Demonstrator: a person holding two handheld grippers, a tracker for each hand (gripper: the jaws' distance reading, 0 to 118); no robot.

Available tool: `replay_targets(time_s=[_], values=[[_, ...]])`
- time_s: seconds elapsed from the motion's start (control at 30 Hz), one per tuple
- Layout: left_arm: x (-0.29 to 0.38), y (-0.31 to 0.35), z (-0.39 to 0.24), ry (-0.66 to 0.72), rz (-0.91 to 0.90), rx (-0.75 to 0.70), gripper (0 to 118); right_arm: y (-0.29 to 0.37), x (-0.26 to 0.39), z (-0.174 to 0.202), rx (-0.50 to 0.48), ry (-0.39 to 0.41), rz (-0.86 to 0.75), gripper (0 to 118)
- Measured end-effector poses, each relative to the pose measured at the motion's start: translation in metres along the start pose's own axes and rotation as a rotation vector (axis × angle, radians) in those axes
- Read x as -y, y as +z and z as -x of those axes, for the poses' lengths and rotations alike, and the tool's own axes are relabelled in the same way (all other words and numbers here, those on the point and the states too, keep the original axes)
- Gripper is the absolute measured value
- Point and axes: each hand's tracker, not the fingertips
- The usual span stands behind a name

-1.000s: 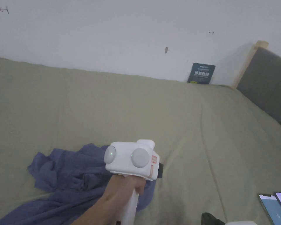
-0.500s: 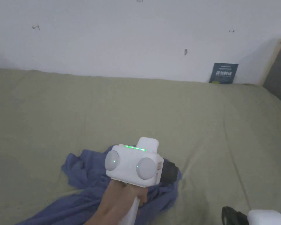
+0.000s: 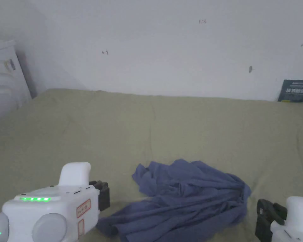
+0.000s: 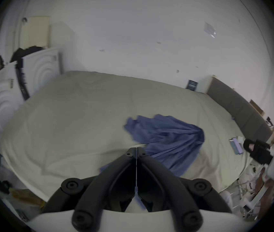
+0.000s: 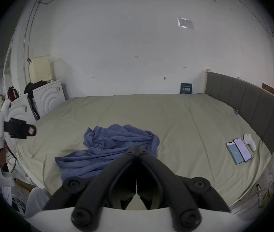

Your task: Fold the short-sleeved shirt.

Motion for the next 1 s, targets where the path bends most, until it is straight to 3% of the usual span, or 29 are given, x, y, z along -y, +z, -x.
replay_targets(time_s=[0.07,0.1,0.33,0.57,0.63,0.67,0.7,0.73,0.77,0.8,0.83,1.0], values=[[0.011,0.011,0.025,0.034,-0.003,-0.026,0,-0.003,-0.001,0.009,-0.014,0.007,0.000,0],[0.005,0.024,0.005,0.027,0.015,-0.043,0,-0.005,-0.002,0.012,-0.018,0.011,0.001,0],[0.026,0.031,0.028,0.054,0.006,-0.072,0,-0.009,0.002,0.027,-0.021,0.041,-0.001,0],[0.020,-0.012,0.041,0.100,0.086,-0.032,0,-0.022,0.002,0.024,-0.020,0.019,0.026,0],[0.019,-0.037,0.042,0.050,0.155,-0.031,0,-0.027,0.002,0.024,-0.020,0.025,0.037,0],[0.020,-0.050,0.042,0.040,0.181,-0.023,17,-0.030,0.002,0.024,-0.019,0.031,0.041,0],[0.023,-0.062,0.044,0.077,0.163,-0.023,54,-0.027,0.005,0.024,-0.015,0.036,0.043,0],[0.023,-0.074,0.046,0.091,0.191,-0.023,54,-0.030,0.006,0.024,-0.015,0.041,0.048,0],[0.026,-0.090,0.044,0.105,0.259,-0.016,70,-0.033,0.007,0.024,-0.014,0.045,0.056,0],[0.030,-0.105,0.046,0.114,0.328,-0.020,110,-0.036,0.007,0.024,-0.014,0.044,0.065,0],[0.030,-0.110,0.045,0.119,0.286,-0.006,118,-0.035,0.010,0.023,-0.019,0.044,0.072,0],[0.063,-0.162,0.038,0.035,0.397,-0.103,116,-0.046,0.017,0.022,-0.019,0.059,0.102,0]])
